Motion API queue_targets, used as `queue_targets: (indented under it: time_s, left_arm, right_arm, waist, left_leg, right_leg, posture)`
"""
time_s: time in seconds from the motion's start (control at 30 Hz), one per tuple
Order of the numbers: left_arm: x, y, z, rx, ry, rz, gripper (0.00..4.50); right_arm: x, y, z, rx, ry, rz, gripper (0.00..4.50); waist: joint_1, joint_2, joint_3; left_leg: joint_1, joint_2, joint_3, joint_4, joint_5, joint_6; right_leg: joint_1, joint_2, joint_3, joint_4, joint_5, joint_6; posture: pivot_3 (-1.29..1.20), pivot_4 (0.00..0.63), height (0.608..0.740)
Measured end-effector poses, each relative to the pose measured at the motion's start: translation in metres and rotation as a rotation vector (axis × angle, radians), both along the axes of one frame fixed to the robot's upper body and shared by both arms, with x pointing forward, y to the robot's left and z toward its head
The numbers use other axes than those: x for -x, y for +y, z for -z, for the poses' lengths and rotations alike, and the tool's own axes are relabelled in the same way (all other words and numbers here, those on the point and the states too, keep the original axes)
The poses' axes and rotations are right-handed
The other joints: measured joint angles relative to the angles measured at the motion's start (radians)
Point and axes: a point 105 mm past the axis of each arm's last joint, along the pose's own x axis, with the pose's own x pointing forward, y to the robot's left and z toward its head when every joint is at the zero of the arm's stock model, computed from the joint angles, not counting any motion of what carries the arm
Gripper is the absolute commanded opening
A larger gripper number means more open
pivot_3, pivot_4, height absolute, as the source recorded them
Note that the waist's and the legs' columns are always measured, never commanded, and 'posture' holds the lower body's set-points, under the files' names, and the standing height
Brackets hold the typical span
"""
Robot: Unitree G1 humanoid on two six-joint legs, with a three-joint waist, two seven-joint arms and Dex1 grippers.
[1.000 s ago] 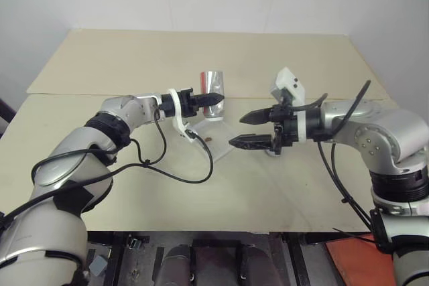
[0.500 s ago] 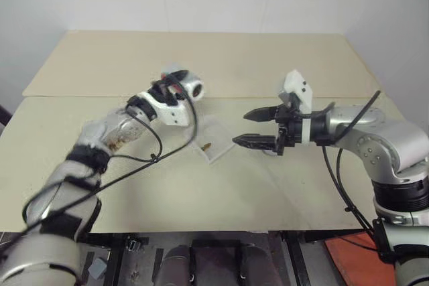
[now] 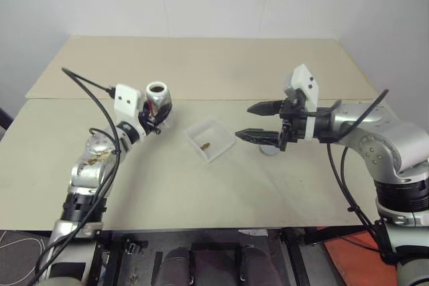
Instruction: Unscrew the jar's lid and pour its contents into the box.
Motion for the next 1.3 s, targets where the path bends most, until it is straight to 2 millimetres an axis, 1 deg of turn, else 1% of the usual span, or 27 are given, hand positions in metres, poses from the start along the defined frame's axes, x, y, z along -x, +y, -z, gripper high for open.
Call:
queue_targets:
  time_s: [0.1,0.23,0.33,0.4,0.47,0.6,0.7,0.8,0.87,0.93,1.0,1.07,1.1,1.17,1.23,1.3]
  left_arm:
    - [0.003,-0.001,0.009,0.017,-0.007,-0.015,1.93]
    - [0.007,-0.002,0.013,0.007,-0.060,-0.033,1.93]
    - [0.006,0.000,0.024,0.000,-0.054,-0.061,1.93]
    - [0.006,0.001,0.031,0.002,-0.038,-0.072,2.66]
    - [0.007,0.002,0.035,-0.002,-0.029,-0.077,3.18]
    - [0.010,0.006,0.043,-0.017,-0.010,-0.091,4.44]
    - [0.014,0.012,0.042,-0.037,-0.011,-0.100,4.48]
    - [0.024,0.025,0.031,-0.078,-0.021,-0.080,4.48]
    - [0.042,0.036,0.022,-0.143,-0.015,-0.016,4.48]
    - [0.068,0.050,0.014,-0.207,0.019,0.079,4.48]
    - [0.091,0.059,-0.002,-0.237,0.038,0.175,4.48]
    - [0.116,0.063,-0.021,-0.250,0.050,0.297,4.48]
    - [0.125,0.066,-0.030,-0.252,0.049,0.340,4.48]
    - [0.147,0.072,-0.044,-0.256,0.050,0.438,4.48]
    - [0.163,0.075,-0.054,-0.270,0.037,0.492,4.48]
    - [0.167,0.076,-0.059,-0.276,0.028,0.497,4.48]
  right_arm:
    - [0.000,-0.001,0.002,0.000,0.007,0.002,4.46]
    - [0.000,-0.001,0.002,0.002,0.007,0.001,4.46]
    - [0.000,-0.001,0.002,0.005,0.007,0.002,4.46]
    - [0.000,-0.001,0.003,0.014,0.006,0.006,4.50]
    - [0.000,-0.001,0.005,0.019,0.008,0.005,4.50]
    - [-0.001,-0.001,0.005,0.022,0.007,0.007,4.50]
    - [0.001,0.001,0.005,0.013,0.012,-0.004,4.50]
    - [0.001,0.000,0.005,0.009,0.015,-0.005,4.50]
    - [0.003,-0.003,0.009,0.014,0.025,0.000,4.50]
    - [0.006,-0.011,0.016,0.027,0.045,0.017,4.50]
    - [0.007,-0.020,0.020,0.035,0.058,0.041,4.50]
    - [0.010,-0.026,0.020,0.031,0.052,0.045,4.50]
    - [0.010,-0.028,0.020,0.031,0.049,0.050,4.50]
    - [0.012,-0.028,0.019,0.027,0.032,0.041,4.50]
    - [0.013,-0.029,0.020,0.020,0.023,0.038,4.50]
    - [0.013,-0.029,0.020,0.015,0.013,0.035,4.50]
  waist:
    - [0.001,0.000,0.000]
    - [0.004,0.000,0.000]
    - [0.006,0.000,0.000]
    - [0.006,0.000,0.000]
    - [0.006,0.000,0.000]
    - [0.006,0.000,0.000]
    - [0.005,0.000,0.000]
    - [0.002,0.000,0.000]
    - [-0.003,0.000,0.000]
    - [-0.007,0.000,0.000]
    - [-0.007,0.000,0.000]
    - [-0.007,0.000,0.000]
    - [-0.004,0.001,0.000]
    - [-0.006,0.001,0.000]
    - [-0.005,0.001,0.000]
    - [-0.003,0.001,0.000]
  left_leg:
    - [0.000,0.000,0.000,0.000,0.000,0.000]
    - [0.000,0.000,0.000,0.000,0.000,0.000]
    - [0.000,0.000,0.000,0.000,0.000,0.000]
    - [0.000,0.000,0.000,0.000,0.000,0.000]
    - [0.000,0.000,0.000,-0.001,0.000,0.000]
    - [0.000,0.000,0.000,-0.001,0.000,0.000]
    - [0.000,0.000,0.000,-0.001,0.000,0.000]
    - [0.000,0.002,0.000,-0.002,0.000,0.000]
    - [0.000,0.002,0.000,-0.004,0.000,0.000]
    - [0.000,0.002,0.001,-0.008,0.000,0.000]
    - [0.000,0.002,0.002,-0.010,0.000,0.000]
    - [0.001,0.002,0.002,-0.010,0.000,-0.001]
    - [0.002,0.002,0.003,-0.011,0.000,-0.001]
    - [0.004,0.002,0.004,-0.012,0.000,-0.001]
    - [0.005,0.001,0.004,-0.012,0.000,-0.001]
    - [0.006,0.001,0.004,-0.012,0.001,-0.001]
  right_leg:
    - [0.000,0.000,0.000,0.000,0.000,0.000]
    - [0.000,0.000,0.000,-0.003,0.000,0.000]
    - [0.000,0.000,0.000,-0.004,0.000,0.000]
    - [0.000,0.000,0.000,-0.005,0.000,0.000]
    - [0.000,0.000,0.000,-0.005,0.000,0.000]
    - [0.000,0.000,0.000,-0.005,0.000,0.000]
    - [0.000,0.000,0.000,-0.006,0.000,-0.001]
    - [0.000,-0.001,0.000,-0.006,0.001,-0.001]
    - [-0.001,-0.001,0.000,-0.008,0.000,-0.001]
    - [-0.002,-0.002,0.001,-0.009,0.000,-0.001]
    - [-0.003,-0.002,0.001,-0.010,0.000,-0.001]
    - [-0.002,-0.003,0.000,-0.010,0.000,-0.002]
    - [-0.002,-0.003,0.000,-0.010,-0.001,-0.002]
    - [-0.001,-0.003,0.000,-0.010,-0.001,-0.002]
    - [-0.001,-0.003,0.000,-0.010,-0.002,-0.003]
    - [0.000,-0.003,0.000,-0.010,-0.002,-0.003]
  posture:
    - [0.00,0.150,0.740]
    - [0.00,0.150,0.740]
    - [0.00,0.150,0.740]
    - [0.00,0.150,0.740]
    - [0.00,0.150,0.740]
    - [0.00,0.150,0.740]
    - [0.00,0.150,0.740]
    - [0.00,0.150,0.740]
    - [0.00,0.150,0.740]
    - [0.00,0.150,0.740]
    - [0.00,0.150,0.740]
    - [0.00,0.150,0.740]
    - [0.00,0.150,0.740]
    - [0.00,0.150,0.740]
    - [0.00,0.150,0.740]
    - [0.00,0.150,0.740]
